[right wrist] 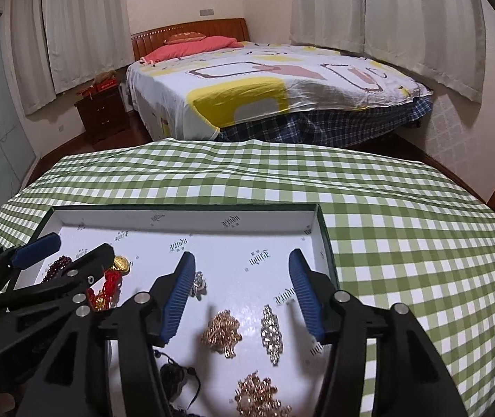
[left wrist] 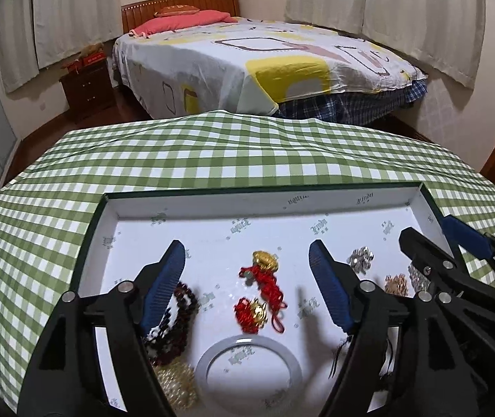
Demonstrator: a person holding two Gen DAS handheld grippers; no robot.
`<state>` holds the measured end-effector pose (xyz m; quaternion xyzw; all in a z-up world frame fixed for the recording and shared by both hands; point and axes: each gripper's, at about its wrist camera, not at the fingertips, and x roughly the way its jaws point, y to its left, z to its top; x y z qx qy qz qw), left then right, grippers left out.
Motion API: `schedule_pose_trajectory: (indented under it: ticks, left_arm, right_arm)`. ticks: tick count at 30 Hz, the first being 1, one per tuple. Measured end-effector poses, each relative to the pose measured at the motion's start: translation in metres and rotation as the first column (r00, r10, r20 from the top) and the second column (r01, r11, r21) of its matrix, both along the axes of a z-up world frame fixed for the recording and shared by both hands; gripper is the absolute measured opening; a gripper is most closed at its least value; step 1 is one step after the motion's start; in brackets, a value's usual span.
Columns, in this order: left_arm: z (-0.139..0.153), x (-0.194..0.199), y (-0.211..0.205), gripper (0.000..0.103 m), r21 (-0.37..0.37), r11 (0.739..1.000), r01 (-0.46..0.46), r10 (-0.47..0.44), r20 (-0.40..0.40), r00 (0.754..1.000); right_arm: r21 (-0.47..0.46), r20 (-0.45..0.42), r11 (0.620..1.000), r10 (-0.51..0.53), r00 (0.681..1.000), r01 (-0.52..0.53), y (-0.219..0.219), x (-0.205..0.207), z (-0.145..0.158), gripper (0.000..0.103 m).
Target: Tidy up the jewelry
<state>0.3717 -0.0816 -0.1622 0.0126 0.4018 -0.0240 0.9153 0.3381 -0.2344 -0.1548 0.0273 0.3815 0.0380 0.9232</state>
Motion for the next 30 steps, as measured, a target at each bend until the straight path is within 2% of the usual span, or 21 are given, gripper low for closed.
schedule_pose_trajectory:
  ticks: [7, 10, 23, 30]
  left_arm:
    - [0.006, -0.024, 0.007, 0.080, 0.010, 1.000, -0.006, 0.005, 0.030, 1.000]
    - [0.008, -0.032, 0.011, 0.086, 0.024, 0.999, -0.022, 0.021, 0.045, 0.999]
    - [0.032, -0.091, 0.027, 0.091, 0.021, 1.000, -0.015, 0.013, 0.098, 0.995]
    - [0.063, -0.138, 0.041, 0.095, 0.007, 0.999, -0.036, 0.034, 0.151, 0.988]
  right_arm:
    - [0.003, 0.023, 1.000, -0.014, 1.000, 0.014, -0.002, -0.019, 0.005, 0.067]
    - [0.000, 0.037, 1.000, -0.023, 0.999, 0.023, -0.003, -0.026, 0.008, 0.072]
    - [0.009, 0.065, 1.000, -0.023, 0.998, 0.023, 0.005, -0.077, 0.020, 0.074]
    - [0.015, 0.118, 1.000, -0.017, 0.993, 0.015, 0.012, -0.121, 0.047, 0.074]
